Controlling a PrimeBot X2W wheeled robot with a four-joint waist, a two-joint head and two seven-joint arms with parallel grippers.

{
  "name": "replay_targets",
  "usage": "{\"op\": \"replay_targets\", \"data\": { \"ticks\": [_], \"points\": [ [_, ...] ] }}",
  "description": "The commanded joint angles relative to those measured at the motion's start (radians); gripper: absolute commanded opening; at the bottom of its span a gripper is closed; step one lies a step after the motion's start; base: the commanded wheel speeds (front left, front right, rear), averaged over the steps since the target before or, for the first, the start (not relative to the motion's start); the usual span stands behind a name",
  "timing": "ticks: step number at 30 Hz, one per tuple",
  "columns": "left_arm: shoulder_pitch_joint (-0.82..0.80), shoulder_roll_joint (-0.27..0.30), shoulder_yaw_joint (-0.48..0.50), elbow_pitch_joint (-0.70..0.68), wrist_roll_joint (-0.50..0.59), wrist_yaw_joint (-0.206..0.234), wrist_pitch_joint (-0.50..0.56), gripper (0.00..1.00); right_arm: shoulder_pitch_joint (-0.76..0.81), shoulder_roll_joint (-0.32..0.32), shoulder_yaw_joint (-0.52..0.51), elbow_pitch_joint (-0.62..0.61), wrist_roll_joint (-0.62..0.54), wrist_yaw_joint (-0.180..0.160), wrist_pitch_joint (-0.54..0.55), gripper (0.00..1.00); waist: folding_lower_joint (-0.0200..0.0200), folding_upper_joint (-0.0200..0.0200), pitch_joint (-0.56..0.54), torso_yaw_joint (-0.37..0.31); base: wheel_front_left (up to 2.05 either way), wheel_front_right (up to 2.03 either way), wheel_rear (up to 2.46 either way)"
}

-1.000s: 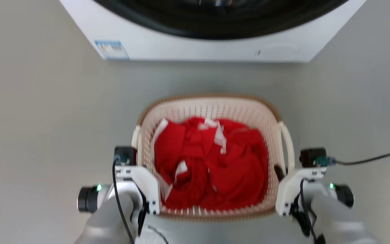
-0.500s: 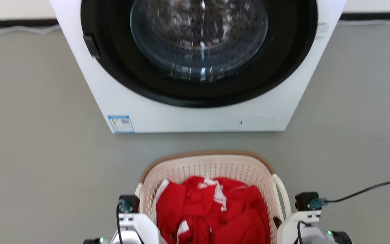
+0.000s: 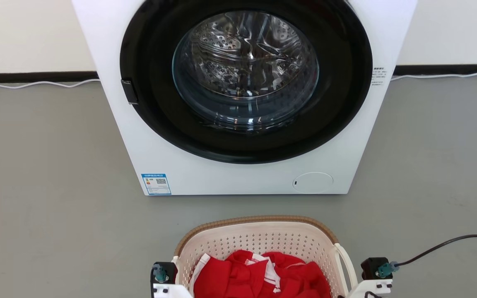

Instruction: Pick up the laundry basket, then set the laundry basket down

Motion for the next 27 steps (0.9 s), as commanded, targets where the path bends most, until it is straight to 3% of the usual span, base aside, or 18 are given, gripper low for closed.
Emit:
{"op": "replay_targets", "data": {
  "ticks": [1, 27],
  "points": [
    [-0.011, 0.023, -0.001, -0.009, -0.001, -0.009, 0.007, 0.00, 0.000, 0.000, 0.017, -0.011, 0.002, 0.012, -0.005, 0.00, 0.0000, -0.0001, -0.007, 0.005, 0.00, 0.00, 0.00],
    [-0.032, 0.023, -0.067, 0.007, -0.091, 0.005, -0.023, 0.00, -0.001, 0.000, -0.070, -0.010, -0.087, 0.012, 0.035, 0.00, 0.0000, -0.0001, 0.003, -0.016, 0.00, 0.00, 0.00]
  ]
}}
